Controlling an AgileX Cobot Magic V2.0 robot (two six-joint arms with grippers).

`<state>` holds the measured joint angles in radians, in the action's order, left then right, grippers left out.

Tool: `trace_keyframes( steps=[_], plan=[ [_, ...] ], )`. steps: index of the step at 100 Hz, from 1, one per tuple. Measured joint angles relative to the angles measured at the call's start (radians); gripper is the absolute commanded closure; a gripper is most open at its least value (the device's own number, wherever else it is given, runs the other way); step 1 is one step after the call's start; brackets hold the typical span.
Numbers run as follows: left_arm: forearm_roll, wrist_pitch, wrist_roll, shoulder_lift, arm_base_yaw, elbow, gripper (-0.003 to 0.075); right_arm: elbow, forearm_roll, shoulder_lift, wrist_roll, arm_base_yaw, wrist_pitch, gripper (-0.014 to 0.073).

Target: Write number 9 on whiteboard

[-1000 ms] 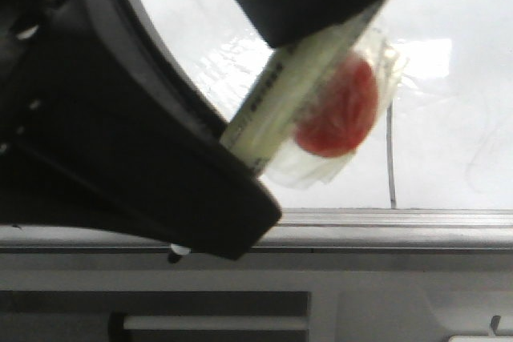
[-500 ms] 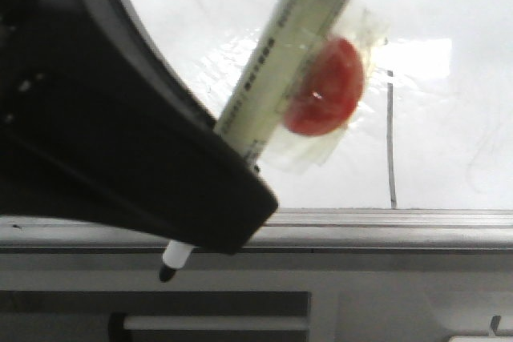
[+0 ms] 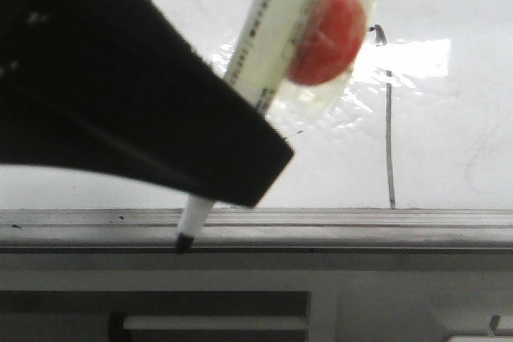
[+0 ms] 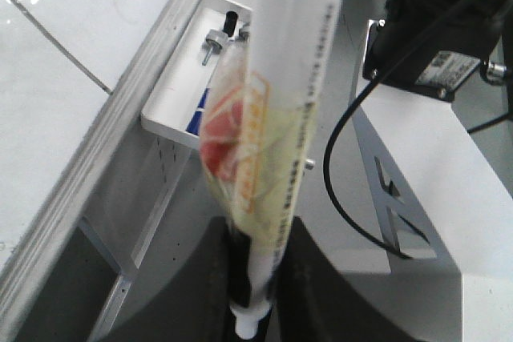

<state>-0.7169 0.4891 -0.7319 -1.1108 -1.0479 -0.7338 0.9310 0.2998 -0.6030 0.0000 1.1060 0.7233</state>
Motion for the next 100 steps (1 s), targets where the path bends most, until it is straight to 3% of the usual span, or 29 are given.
trace_keyframes(
  steps=[31,58,84,100],
  plan=[
    [-0.023,-0.359,0.351,-0.090,0.000,0.000,0.0741,0.002,0.019,0.144,0.094,0.000,0.019,0.0643],
    [-0.071,-0.509,0.397,-0.192,0.007,-0.010,0.0741,0.002,0.028,0.151,0.141,0.000,0.021,0.0643],
    [-0.114,-0.530,0.399,-0.192,0.089,-0.012,0.0741,0.002,0.028,0.151,0.149,0.000,0.021,0.0643],
    [-0.112,-0.472,0.399,-0.192,0.155,-0.012,0.0741,0.002,0.028,0.151,0.149,0.000,0.021,0.0643]
  ],
)
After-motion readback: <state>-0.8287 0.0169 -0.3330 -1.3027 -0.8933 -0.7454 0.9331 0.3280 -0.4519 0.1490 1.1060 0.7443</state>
